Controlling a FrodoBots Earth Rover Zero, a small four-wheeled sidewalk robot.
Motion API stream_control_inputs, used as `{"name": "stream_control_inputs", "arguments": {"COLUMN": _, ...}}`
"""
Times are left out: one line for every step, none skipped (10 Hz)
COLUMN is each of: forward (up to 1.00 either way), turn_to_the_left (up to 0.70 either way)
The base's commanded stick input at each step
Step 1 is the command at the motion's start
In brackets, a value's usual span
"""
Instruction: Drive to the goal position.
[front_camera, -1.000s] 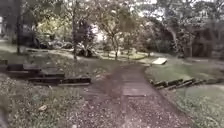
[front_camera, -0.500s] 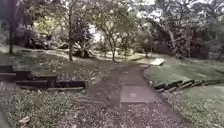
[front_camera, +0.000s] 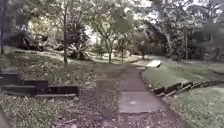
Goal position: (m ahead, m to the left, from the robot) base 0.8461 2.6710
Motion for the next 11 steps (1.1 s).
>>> {"name": "stream_control_inputs", "arguments": {"forward": 0.50, "turn_to_the_left": -0.28}}
{"name": "stream_control_inputs", "arguments": {"forward": 0.50, "turn_to_the_left": -0.33}}
{"name": "stream_control_inputs", "arguments": {"forward": 0.50, "turn_to_the_left": -0.04}}
{"name": "stream_control_inputs", "arguments": {"forward": 0.50, "turn_to_the_left": 0.00}}
{"name": "stream_control_inputs", "arguments": {"forward": 0.50, "turn_to_the_left": 0.00}}
{"name": "stream_control_inputs", "arguments": {"forward": 0.50, "turn_to_the_left": 0.00}}
{"name": "stream_control_inputs", "arguments": {"forward": 0.50, "turn_to_the_left": 0.00}}
{"name": "stream_control_inputs", "arguments": {"forward": 0.50, "turn_to_the_left": 0.00}}
{"name": "stream_control_inputs", "arguments": {"forward": 0.50, "turn_to_the_left": 0.00}}
{"name": "stream_control_inputs", "arguments": {"forward": 0.50, "turn_to_the_left": 0.00}}
{"name": "stream_control_inputs", "arguments": {"forward": 0.50, "turn_to_the_left": 0.00}}
